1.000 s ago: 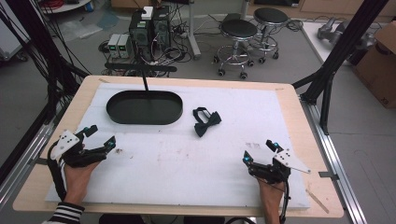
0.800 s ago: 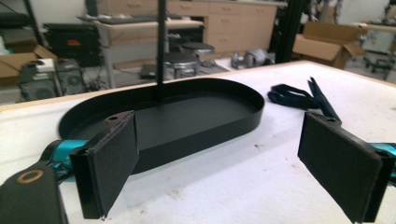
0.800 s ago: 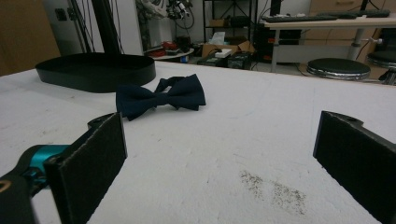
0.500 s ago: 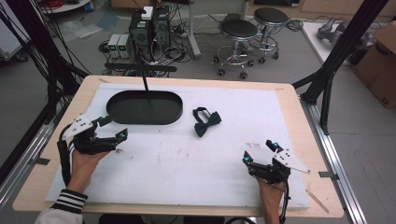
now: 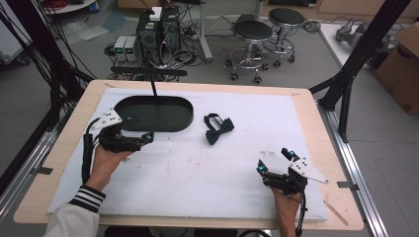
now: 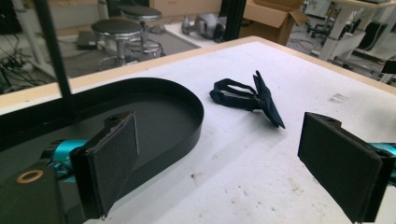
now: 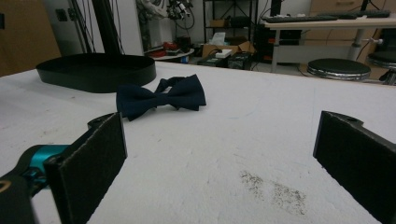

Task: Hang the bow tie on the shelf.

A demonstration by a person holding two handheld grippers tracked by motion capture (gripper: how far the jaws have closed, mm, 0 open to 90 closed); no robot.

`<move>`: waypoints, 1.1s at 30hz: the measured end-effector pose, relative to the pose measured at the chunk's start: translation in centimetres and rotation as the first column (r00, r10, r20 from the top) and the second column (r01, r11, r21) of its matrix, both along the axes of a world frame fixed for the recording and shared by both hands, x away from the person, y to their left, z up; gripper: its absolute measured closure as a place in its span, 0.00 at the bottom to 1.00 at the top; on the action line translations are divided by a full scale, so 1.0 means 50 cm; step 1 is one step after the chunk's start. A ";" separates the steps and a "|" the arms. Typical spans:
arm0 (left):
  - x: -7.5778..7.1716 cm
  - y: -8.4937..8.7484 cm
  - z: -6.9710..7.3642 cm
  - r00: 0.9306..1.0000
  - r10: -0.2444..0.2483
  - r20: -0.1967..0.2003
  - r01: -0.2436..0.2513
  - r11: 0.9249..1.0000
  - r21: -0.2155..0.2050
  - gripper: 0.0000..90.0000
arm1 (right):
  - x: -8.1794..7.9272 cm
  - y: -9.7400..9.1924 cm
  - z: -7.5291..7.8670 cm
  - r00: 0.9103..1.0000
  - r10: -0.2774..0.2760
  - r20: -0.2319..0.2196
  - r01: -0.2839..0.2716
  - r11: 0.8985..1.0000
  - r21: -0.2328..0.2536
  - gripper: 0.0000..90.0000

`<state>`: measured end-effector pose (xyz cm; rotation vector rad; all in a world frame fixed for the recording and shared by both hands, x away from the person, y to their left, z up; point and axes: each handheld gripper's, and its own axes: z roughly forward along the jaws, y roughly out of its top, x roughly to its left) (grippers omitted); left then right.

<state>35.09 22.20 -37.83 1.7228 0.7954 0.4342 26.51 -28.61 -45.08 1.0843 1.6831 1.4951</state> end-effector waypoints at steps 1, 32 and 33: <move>0.003 -0.006 -0.001 1.000 -0.005 -0.007 0.005 1.000 0.000 0.14 | 0.000 0.000 0.000 1.000 0.000 0.000 0.000 1.000 0.000 0.02; 0.102 -0.208 0.026 0.978 -0.162 -0.130 0.186 0.963 0.197 0.15 | 0.000 -0.002 0.000 1.000 0.001 -0.003 -0.001 1.000 0.008 0.02; 0.105 -0.214 0.026 0.978 -0.161 -0.135 0.187 0.961 0.205 0.15 | 0.000 -0.002 0.000 1.000 0.001 -0.002 -0.001 1.000 0.008 0.02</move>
